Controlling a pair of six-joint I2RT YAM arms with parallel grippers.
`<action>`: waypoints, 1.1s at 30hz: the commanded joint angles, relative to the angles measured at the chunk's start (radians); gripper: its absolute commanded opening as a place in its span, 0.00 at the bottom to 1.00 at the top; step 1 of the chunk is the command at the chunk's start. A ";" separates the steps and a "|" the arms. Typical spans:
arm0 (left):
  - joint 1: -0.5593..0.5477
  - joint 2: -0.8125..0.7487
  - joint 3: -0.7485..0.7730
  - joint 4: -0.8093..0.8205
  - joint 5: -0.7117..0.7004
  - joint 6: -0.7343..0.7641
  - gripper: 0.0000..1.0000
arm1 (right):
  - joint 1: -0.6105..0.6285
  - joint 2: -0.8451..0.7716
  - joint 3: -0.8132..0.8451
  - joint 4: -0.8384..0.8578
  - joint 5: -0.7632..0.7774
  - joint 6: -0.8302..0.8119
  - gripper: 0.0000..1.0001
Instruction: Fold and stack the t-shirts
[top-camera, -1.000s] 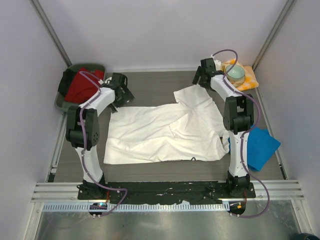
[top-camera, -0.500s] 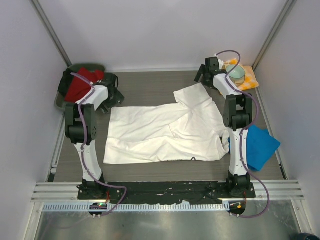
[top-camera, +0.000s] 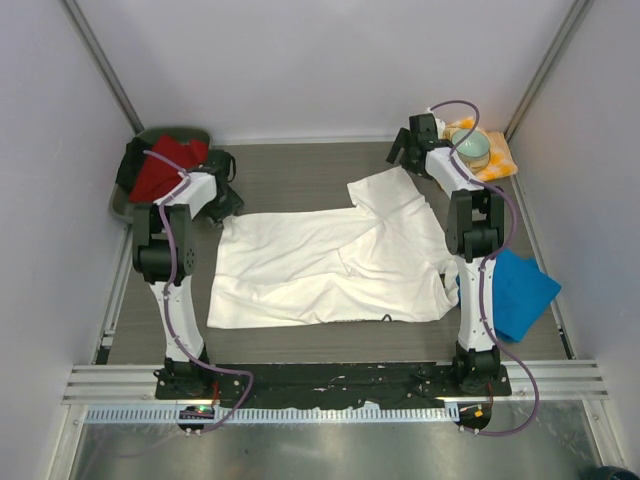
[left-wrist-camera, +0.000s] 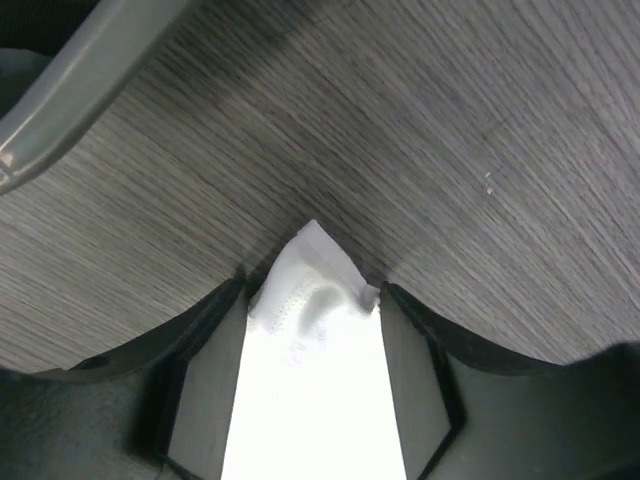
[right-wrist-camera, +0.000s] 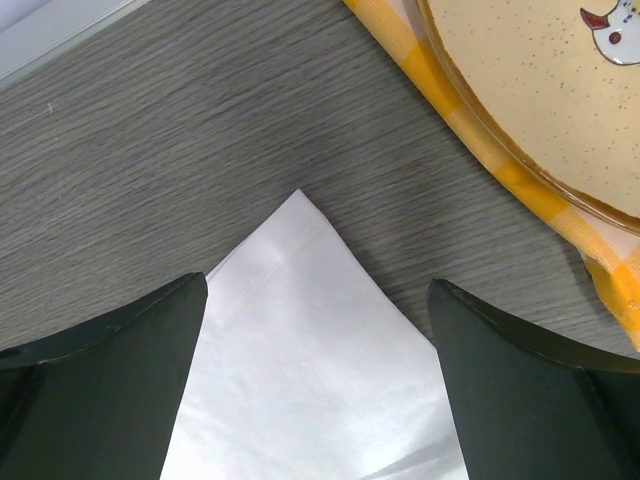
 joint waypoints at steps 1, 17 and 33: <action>0.017 -0.005 0.006 0.027 0.002 0.010 0.55 | 0.004 -0.006 0.021 0.031 -0.015 0.002 0.98; 0.037 0.011 0.020 0.048 0.003 0.013 0.29 | 0.004 0.008 0.019 0.037 -0.025 -0.001 0.98; 0.038 -0.008 -0.034 0.091 0.040 0.004 0.00 | 0.000 0.110 0.125 -0.001 -0.009 0.020 0.97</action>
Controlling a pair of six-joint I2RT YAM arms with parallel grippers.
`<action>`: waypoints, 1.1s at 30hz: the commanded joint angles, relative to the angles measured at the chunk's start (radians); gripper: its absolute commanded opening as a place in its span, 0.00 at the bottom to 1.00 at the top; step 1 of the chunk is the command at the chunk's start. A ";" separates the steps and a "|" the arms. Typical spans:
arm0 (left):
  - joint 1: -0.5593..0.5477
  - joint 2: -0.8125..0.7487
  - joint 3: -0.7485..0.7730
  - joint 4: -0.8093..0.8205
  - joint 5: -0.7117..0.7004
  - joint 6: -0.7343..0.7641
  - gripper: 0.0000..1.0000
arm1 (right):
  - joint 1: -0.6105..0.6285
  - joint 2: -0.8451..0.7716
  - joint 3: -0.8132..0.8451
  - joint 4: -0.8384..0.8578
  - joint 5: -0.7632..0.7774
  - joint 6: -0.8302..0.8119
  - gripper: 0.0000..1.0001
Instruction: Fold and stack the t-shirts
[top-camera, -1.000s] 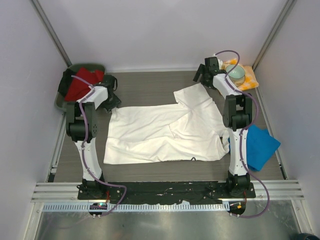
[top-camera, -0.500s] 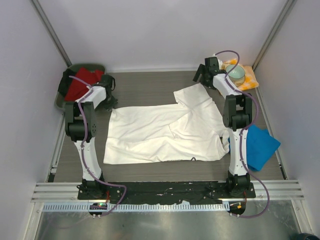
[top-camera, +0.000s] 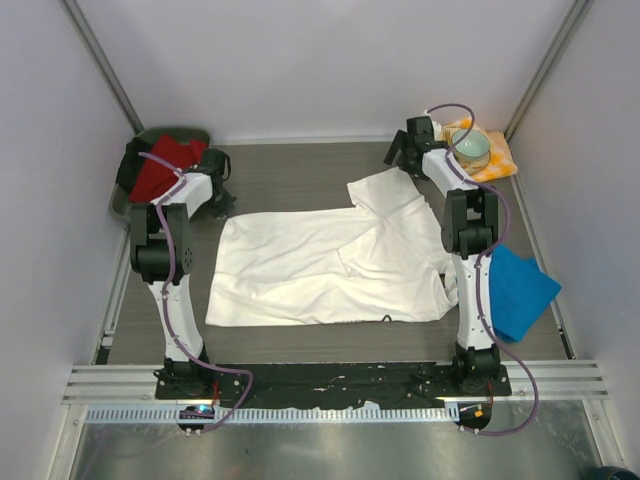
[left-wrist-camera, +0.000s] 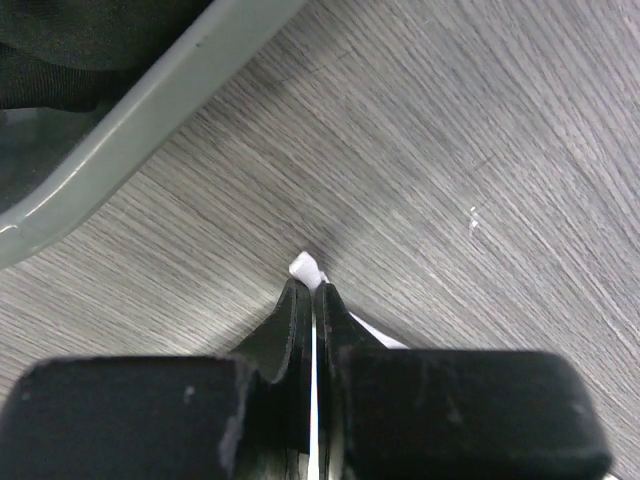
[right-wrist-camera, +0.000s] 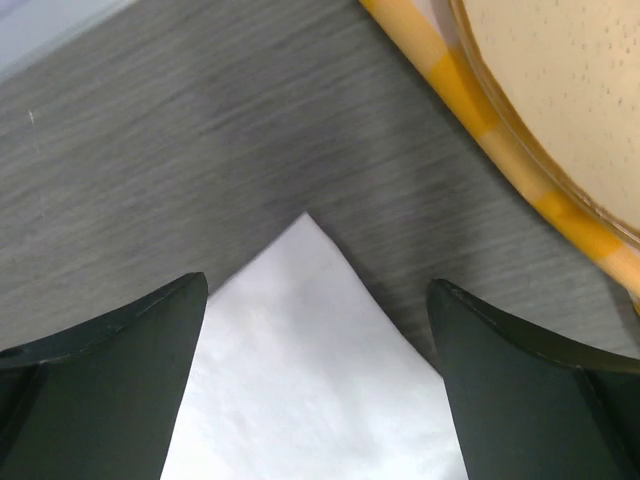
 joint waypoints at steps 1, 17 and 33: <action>0.008 -0.020 -0.039 0.042 0.013 0.001 0.00 | 0.001 0.068 0.116 -0.008 0.007 0.020 0.97; 0.008 -0.013 -0.048 0.046 0.006 0.007 0.00 | 0.000 0.085 0.075 -0.023 -0.030 0.038 0.75; 0.010 -0.010 -0.051 0.049 0.019 -0.002 0.00 | 0.000 0.045 0.004 -0.071 -0.105 0.027 0.54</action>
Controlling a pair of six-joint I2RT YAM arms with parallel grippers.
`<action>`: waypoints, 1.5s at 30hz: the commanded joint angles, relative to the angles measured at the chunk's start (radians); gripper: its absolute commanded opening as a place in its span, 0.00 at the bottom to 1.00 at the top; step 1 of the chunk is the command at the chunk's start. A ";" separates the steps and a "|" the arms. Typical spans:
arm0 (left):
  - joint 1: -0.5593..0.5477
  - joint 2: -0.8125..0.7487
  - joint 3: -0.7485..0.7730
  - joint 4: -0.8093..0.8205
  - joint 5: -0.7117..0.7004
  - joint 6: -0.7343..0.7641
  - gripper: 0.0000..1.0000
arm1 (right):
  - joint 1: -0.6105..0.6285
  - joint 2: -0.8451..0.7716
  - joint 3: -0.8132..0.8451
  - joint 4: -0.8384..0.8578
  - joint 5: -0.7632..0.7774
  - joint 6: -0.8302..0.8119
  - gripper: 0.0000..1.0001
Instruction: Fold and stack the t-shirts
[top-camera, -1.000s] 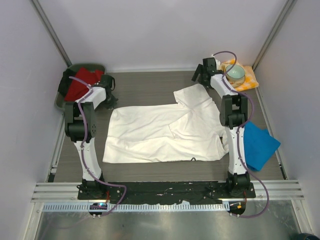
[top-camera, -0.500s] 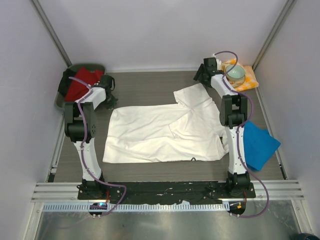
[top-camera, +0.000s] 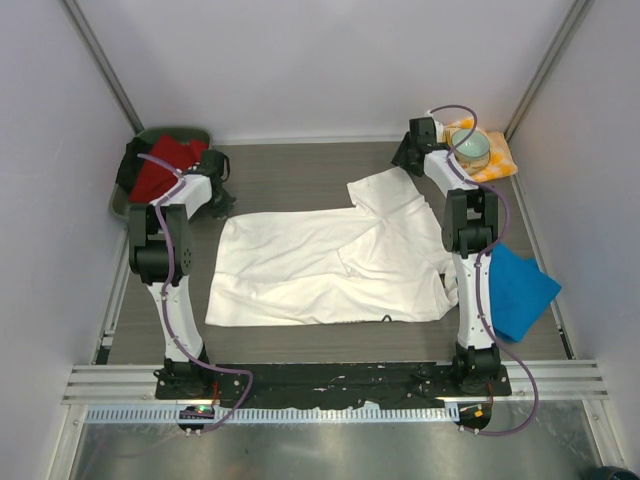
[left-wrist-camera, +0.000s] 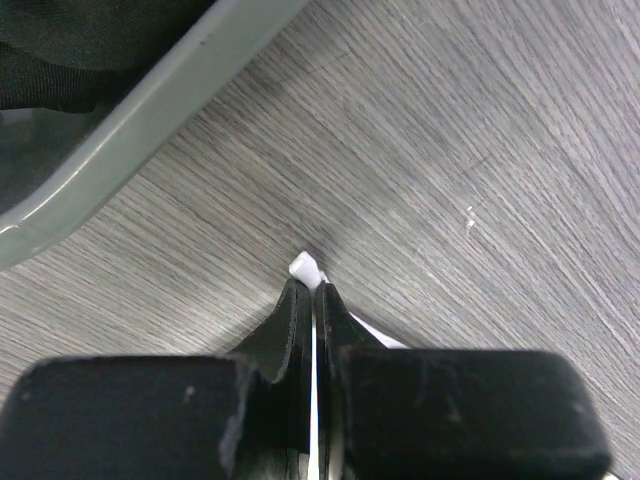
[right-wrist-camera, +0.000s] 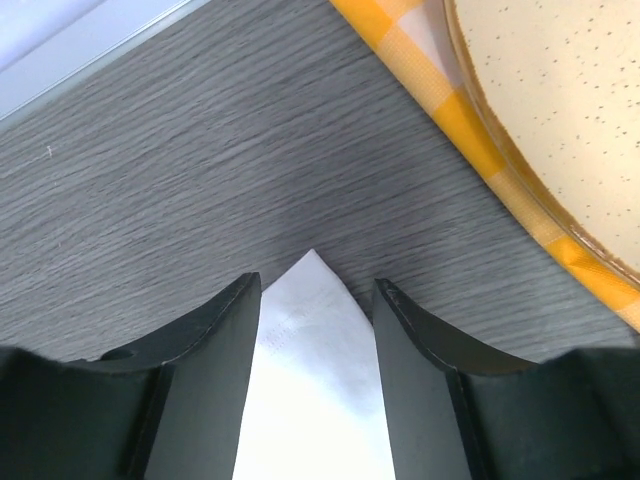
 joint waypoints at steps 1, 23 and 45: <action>0.007 0.005 -0.024 0.014 0.010 -0.004 0.00 | 0.010 -0.006 -0.042 -0.131 -0.079 -0.001 0.54; 0.008 0.010 -0.039 0.024 0.018 -0.005 0.00 | 0.024 0.000 -0.065 -0.147 -0.093 0.003 0.28; 0.011 0.002 -0.048 0.027 0.016 -0.005 0.00 | 0.030 -0.011 -0.045 -0.176 -0.021 -0.035 0.31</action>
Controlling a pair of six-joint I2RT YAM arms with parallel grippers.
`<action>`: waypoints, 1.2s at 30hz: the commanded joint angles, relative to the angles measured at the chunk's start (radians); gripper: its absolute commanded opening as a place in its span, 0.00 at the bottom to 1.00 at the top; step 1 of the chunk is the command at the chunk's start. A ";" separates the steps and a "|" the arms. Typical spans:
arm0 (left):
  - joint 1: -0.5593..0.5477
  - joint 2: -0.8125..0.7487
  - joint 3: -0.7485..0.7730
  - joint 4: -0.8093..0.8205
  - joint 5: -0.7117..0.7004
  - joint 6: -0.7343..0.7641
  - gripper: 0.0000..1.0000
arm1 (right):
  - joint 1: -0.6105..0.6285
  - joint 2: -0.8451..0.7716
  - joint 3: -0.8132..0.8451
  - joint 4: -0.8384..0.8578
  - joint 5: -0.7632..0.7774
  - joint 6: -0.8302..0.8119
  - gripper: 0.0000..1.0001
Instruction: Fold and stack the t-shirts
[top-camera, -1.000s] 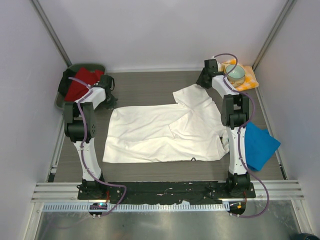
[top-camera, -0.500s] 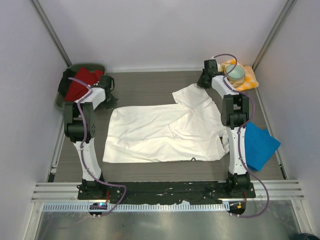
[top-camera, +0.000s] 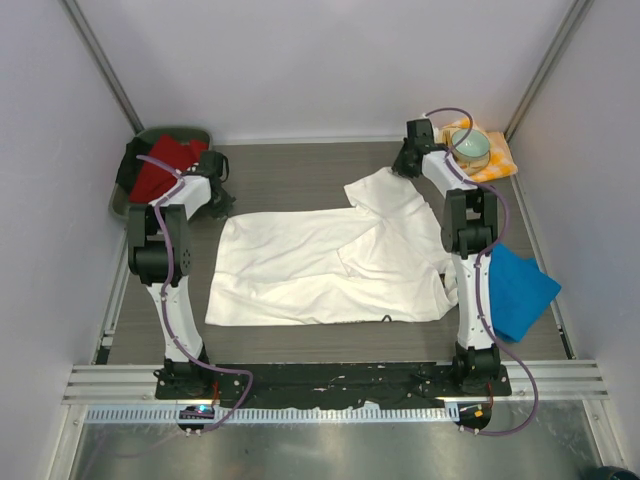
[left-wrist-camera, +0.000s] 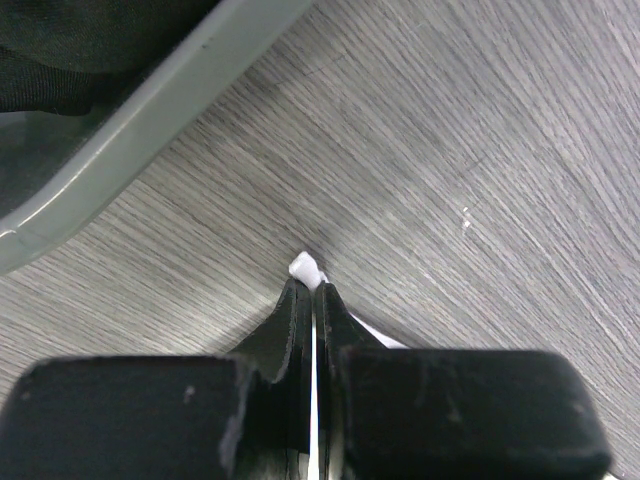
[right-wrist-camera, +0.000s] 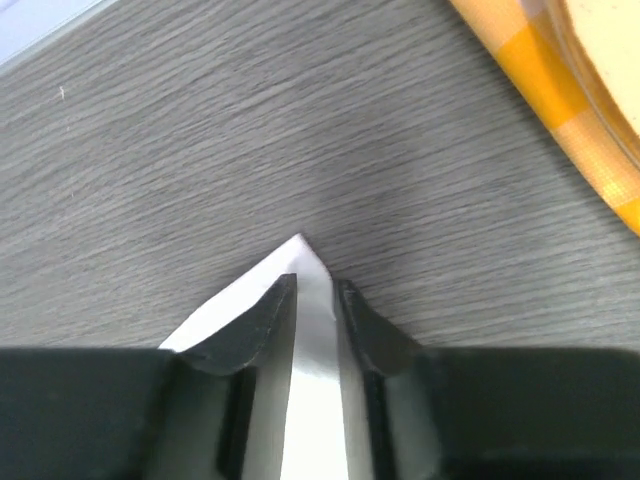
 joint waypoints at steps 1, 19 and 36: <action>0.008 0.009 -0.028 0.000 0.005 -0.002 0.00 | 0.023 0.002 -0.006 -0.155 0.057 -0.044 0.48; 0.008 0.026 -0.024 0.003 0.011 -0.001 0.00 | 0.053 0.056 0.114 -0.258 0.214 -0.124 0.52; 0.008 0.020 -0.027 0.001 -0.004 0.003 0.00 | 0.060 0.050 0.114 -0.229 0.264 -0.137 0.01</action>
